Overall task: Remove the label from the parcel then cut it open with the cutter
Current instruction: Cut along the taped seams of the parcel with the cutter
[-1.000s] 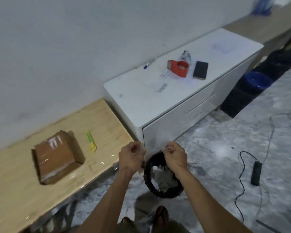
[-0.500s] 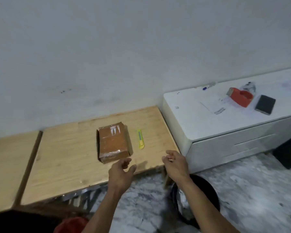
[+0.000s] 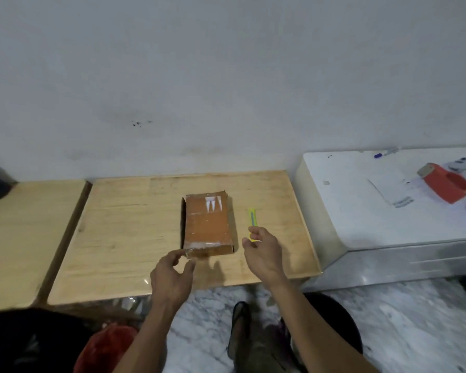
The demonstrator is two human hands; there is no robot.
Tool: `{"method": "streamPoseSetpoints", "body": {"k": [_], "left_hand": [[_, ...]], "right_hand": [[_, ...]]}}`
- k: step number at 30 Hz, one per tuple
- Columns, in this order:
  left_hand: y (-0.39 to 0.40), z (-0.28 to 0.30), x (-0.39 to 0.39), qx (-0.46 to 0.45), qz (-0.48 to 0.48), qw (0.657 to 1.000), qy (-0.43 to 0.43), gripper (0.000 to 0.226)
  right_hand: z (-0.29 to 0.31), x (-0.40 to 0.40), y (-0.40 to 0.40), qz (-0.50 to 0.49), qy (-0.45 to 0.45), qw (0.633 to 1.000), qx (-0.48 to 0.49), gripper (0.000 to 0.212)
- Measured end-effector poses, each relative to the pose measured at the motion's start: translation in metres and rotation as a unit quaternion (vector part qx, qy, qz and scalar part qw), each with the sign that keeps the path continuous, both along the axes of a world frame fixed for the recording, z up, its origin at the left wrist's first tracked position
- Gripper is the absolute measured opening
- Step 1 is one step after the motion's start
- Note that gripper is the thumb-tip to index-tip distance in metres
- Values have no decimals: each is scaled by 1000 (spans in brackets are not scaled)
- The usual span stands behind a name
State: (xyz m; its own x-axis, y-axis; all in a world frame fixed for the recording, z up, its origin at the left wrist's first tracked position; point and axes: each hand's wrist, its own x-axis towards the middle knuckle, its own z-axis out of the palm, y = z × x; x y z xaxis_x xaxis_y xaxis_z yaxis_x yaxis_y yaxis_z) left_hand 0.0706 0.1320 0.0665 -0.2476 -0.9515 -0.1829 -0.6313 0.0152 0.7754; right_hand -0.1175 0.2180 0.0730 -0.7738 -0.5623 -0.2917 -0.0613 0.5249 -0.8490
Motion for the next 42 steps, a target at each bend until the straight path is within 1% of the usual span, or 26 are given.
{"method": "streamPoseSetpoints", "body": {"k": [3, 7, 11, 13, 17, 24, 28, 30, 32, 35, 38, 42], "left_hand": [[-26, -8, -22, -23, 2, 1000, 0, 32], [-55, -18, -51, -26, -10, 999, -34, 43], [-80, -36, -75, -22, -37, 996, -82, 56], [-90, -47, -88, 0, -29, 995, -99, 55], [-101, -65, -105, 11, -10, 991, -135, 73], [-101, -85, -121, 5, -21, 990, -142, 82], [-98, -89, -127, 14, -3, 989, -147, 88], [-99, -91, -126, 19, -1, 989, -149, 90], [-99, -93, -125, 21, 0, 988, -150, 93], [-97, -93, -126, 26, 2, 986, -165, 98], [-96, -93, -127, 24, -5, 982, -187, 97], [-93, -95, -130, 13, -18, 975, -222, 96]], "right_hand": [[-10, -19, -31, -10, 17, 1000, -10, 32], [-27, -51, -64, -28, 5, 1000, 9, 34], [-50, -77, -82, -21, 17, 998, 62, 34], [-63, -88, -89, -21, 33, 995, 88, 36], [-83, -100, -97, -20, 59, 988, 140, 38], [-109, -102, -104, -36, 58, 979, 194, 36], [-116, -102, -109, -46, 53, 972, 223, 39], [-118, -102, -112, -44, 51, 970, 232, 41], [-120, -102, -114, -34, 50, 969, 238, 38], [-123, -104, -117, -29, 37, 973, 226, 27], [-119, -105, -123, -30, 19, 987, 157, 20], [-102, -111, -142, -11, -83, 996, 42, 23]]}}
